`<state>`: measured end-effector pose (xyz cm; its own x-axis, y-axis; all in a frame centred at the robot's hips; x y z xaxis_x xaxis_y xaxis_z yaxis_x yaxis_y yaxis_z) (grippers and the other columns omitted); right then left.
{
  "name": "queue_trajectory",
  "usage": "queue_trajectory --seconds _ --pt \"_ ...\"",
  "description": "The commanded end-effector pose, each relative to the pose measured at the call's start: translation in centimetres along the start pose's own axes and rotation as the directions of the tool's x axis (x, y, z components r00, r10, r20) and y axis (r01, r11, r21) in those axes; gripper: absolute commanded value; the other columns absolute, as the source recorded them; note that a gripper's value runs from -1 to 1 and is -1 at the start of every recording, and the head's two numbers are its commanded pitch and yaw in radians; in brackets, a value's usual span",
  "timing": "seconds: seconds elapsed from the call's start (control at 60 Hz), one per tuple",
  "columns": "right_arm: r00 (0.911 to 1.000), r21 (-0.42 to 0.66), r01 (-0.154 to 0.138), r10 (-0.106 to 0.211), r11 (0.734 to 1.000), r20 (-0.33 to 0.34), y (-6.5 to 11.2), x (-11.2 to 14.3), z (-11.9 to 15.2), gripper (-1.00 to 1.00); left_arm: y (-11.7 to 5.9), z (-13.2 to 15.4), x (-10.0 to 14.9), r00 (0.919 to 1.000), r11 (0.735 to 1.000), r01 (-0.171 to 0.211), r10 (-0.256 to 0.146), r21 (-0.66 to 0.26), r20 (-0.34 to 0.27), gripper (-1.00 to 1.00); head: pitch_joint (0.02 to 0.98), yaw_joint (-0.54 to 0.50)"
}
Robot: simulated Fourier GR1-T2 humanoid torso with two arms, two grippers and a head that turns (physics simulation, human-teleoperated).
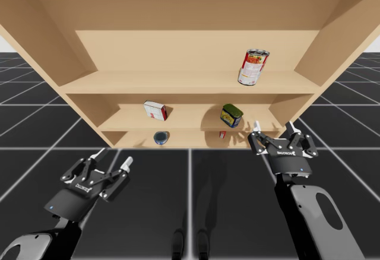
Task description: Look through the shelves, find the tuna can, and take it.
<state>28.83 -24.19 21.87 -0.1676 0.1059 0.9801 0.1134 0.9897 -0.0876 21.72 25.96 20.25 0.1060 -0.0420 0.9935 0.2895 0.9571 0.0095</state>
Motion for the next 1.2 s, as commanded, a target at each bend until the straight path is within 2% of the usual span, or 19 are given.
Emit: queue_trajectory --seconds 0.017,0.133,0.333,0.5,0.533,0.6,0.7,0.8,1.2 --pt "1.0 -0.002 0.002 -0.002 1.0 -0.002 0.0 0.0 0.0 -1.0 -0.9 -2.2 -2.7 0.9987 0.999 0.005 -0.007 -0.033 -0.05 -1.0 0.744 0.21" --pt "1.0 -0.003 0.002 -0.002 1.0 -0.002 -0.1 -0.1 -0.1 -1.0 -1.2 -4.2 -3.6 0.9969 0.999 0.022 -0.024 -0.03 -0.075 -1.0 0.746 0.21" --pt "1.0 -0.002 0.0 0.0 1.0 -0.003 -0.1 -0.1 -0.1 -1.0 -1.8 -7.1 -4.3 0.9954 0.999 0.024 -0.027 -0.037 -0.091 -1.0 0.754 0.21" --pt "1.0 -0.005 0.005 -0.005 1.0 -0.004 -0.2 -0.1 0.0 -1.0 -2.5 -8.9 -4.5 0.9944 0.998 0.043 -0.047 -0.039 -0.095 -1.0 0.76 0.21" --pt "1.0 -0.005 0.006 -0.006 1.0 -0.004 -0.2 0.0 -0.1 -1.0 -2.6 -9.6 -4.6 0.9936 0.998 0.059 -0.061 -0.029 -0.095 -1.0 0.761 0.21" --pt "1.0 -0.004 0.006 -0.006 1.0 -0.004 -0.2 0.0 -0.1 -1.0 -2.7 -10.4 -4.6 0.9931 0.999 0.044 -0.047 -0.033 -0.108 -1.0 0.764 0.22" --pt "1.0 -0.004 0.007 -0.007 1.0 -0.004 -0.3 0.0 -0.1 -1.0 -2.9 -11.4 -4.8 0.9918 0.998 0.053 -0.056 -0.029 -0.115 -1.0 0.767 0.22" --pt "0.9999 -0.004 0.009 -0.009 1.0 -0.004 -0.3 0.0 -0.1 -1.0 -2.9 -13.0 -5.1 0.9909 0.999 0.036 -0.039 -0.025 -0.129 -1.0 0.766 0.22" --pt "0.9999 -0.01 0.014 -0.014 1.0 0.001 -0.5 0.1 -0.2 -1.0 -3.4 -17.0 -6.3 0.9849 1.0 0.024 -0.025 -0.01 -0.171 -1.0 0.772 0.21"
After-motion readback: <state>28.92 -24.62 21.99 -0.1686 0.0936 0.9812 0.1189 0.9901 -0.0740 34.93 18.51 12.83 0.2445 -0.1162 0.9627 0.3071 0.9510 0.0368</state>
